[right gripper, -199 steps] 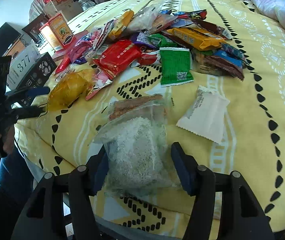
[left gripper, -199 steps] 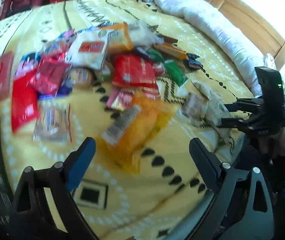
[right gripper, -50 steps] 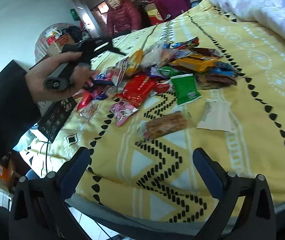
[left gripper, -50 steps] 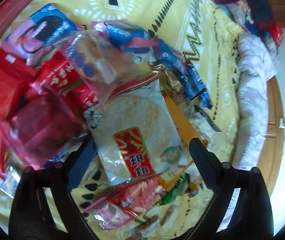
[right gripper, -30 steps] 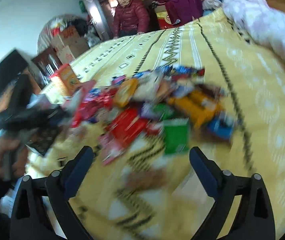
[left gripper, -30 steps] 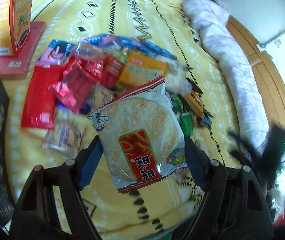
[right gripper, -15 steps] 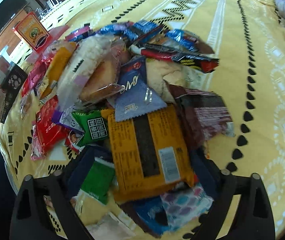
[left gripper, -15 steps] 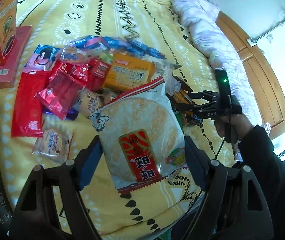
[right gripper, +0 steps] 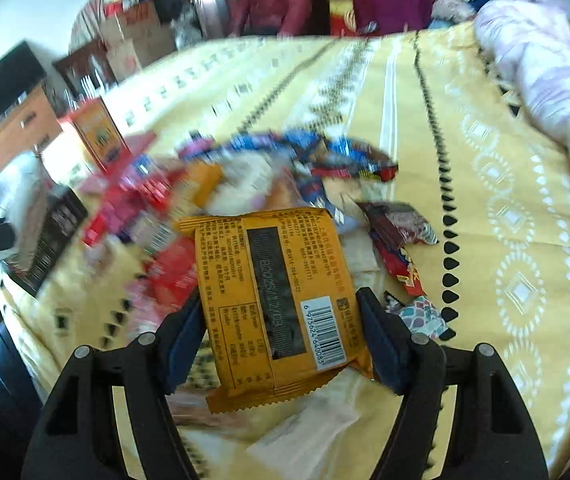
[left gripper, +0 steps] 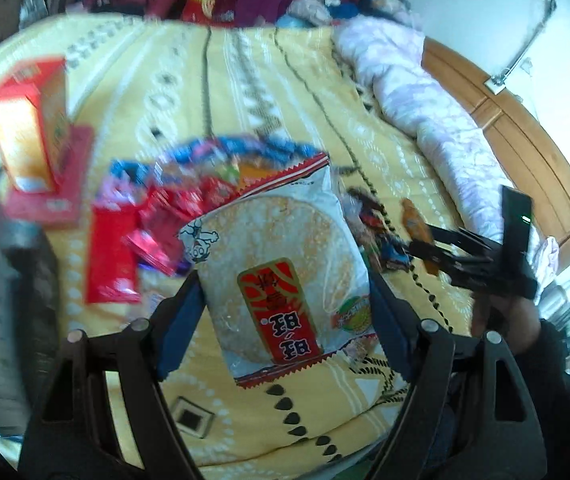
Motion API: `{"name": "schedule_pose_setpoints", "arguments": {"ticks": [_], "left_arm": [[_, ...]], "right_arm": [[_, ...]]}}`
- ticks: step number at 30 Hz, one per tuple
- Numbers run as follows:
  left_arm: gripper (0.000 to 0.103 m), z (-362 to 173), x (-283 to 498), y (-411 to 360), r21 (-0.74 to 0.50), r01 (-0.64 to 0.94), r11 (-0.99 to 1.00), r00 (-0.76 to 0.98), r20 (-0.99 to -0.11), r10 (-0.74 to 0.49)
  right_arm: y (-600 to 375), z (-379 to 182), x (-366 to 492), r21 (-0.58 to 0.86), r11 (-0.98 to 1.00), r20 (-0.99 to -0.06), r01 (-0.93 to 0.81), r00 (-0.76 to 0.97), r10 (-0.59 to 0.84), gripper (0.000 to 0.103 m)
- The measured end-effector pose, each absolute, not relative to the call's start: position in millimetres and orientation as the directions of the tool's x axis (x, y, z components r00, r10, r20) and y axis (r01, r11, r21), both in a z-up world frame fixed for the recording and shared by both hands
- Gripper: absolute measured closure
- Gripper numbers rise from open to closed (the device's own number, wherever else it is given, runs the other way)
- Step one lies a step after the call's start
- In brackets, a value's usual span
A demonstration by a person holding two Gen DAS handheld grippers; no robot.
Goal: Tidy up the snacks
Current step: 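Carry the rice cracker bag and biscuit packet over the basin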
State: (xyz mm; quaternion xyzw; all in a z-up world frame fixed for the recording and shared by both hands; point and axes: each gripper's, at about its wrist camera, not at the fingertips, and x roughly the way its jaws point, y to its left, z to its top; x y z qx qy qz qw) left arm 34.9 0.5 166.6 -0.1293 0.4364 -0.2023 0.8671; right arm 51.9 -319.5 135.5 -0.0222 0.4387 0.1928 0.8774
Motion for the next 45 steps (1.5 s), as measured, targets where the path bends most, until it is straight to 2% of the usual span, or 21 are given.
{"name": "schedule_pose_setpoints", "arguments": {"ticks": [5,12,15,20,25,31,37,45], "left_arm": [[0.024,203.2,18.1,45.9,-0.377,0.188,0.907,0.637,-0.656,-0.404],[0.024,247.4,-21.7,159.6,-0.334,-0.016,0.942,0.777,-0.598,-0.199],[0.024,259.6,-42.5,220.7,-0.325,-0.132,0.937,0.812,-0.578,-0.086],[0.024,263.7,-65.0,305.8,-0.249,-0.333,0.909,0.792,-0.598,0.126],[0.024,252.6,-62.0,357.0,-0.189,-0.443,0.876,0.738,-0.632,0.236],[0.024,230.1,-45.8,365.8,-0.103,-0.475,0.874,0.676,-0.678,0.288],[0.024,226.8,-56.3,383.2,-0.122,-0.478,0.870,0.667,-0.695,0.269],[0.024,223.3,-57.1,395.2,-0.144,-0.480,0.865,0.658,-0.711,0.247]], "right_arm": [[-286.4,191.3,26.6,0.133,0.922,-0.675,-0.364,0.647,0.353,0.027],[-183.1,262.5,31.2,0.169,0.842,-0.571,-0.511,0.646,0.507,0.027],[-122.5,285.9,32.6,0.173,0.785,-0.551,-0.594,0.602,0.577,0.027],[-0.6,317.1,31.3,0.177,0.664,-0.530,-0.726,0.498,0.686,0.027],[111.7,322.9,28.7,0.192,0.562,-0.566,-0.804,0.377,0.733,0.027],[207.2,300.3,35.2,0.237,0.505,-0.629,-0.830,0.265,0.731,0.027],[254.7,276.1,41.1,0.230,0.502,-0.680,-0.833,0.231,0.695,0.027],[262.8,270.3,41.8,0.231,0.514,-0.697,-0.826,0.229,0.680,0.027]]}}
